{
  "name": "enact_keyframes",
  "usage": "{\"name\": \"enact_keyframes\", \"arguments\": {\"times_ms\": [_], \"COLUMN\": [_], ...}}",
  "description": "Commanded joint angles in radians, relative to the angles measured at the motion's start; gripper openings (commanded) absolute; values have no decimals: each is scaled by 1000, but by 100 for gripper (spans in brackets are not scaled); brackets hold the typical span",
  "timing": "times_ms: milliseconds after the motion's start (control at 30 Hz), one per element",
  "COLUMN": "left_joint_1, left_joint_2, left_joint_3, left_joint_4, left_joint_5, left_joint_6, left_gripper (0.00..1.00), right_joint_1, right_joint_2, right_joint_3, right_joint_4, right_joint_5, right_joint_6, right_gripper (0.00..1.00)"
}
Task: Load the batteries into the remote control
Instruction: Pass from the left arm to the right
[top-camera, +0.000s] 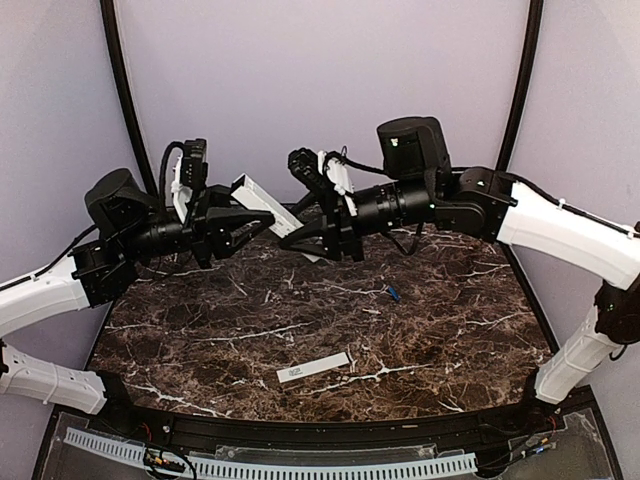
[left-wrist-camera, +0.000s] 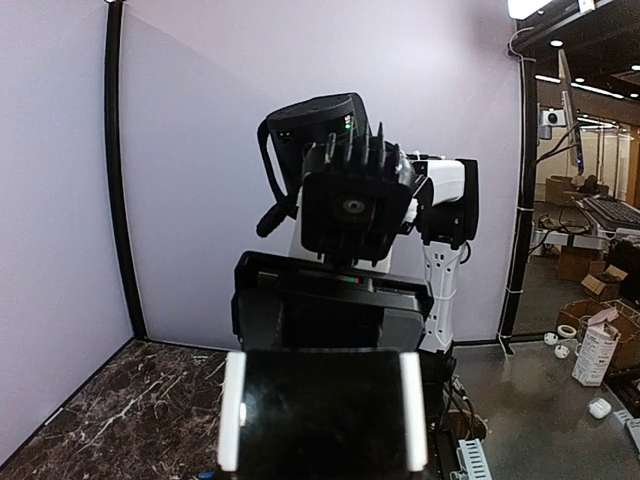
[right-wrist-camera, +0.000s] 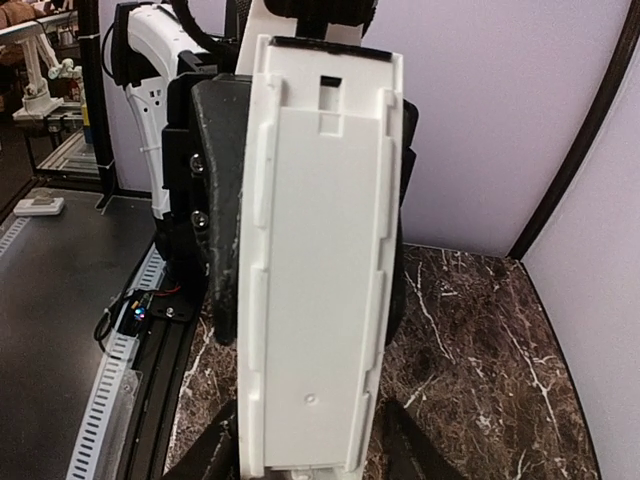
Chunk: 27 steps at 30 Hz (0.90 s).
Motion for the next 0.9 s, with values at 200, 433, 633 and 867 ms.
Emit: {"name": "enact_keyframes", "arguments": {"times_ms": [200,433,633,867], "left_joint_1": [-1,0,-1,1], "left_joint_2": [-3,-10,-42,-141], "left_joint_3": [-29,-36,-43,-11], "left_joint_4": [14,-39,-106,-283], "left_joint_5": [17,-72,-255,-609], "left_joint_6": [17,21,-5,-47], "left_gripper": [0,6,96,99], "right_joint_1": [-9,-16,-35,-57], "right_joint_2": [29,28,49,200], "right_joint_3": [66,41,22,24], "right_joint_4": [-72,-88,-138,-274], "right_joint_5": [-80,-32,35,235], "right_joint_6": [20,19,-2,-120], "right_gripper": [0,0,0,0]}}
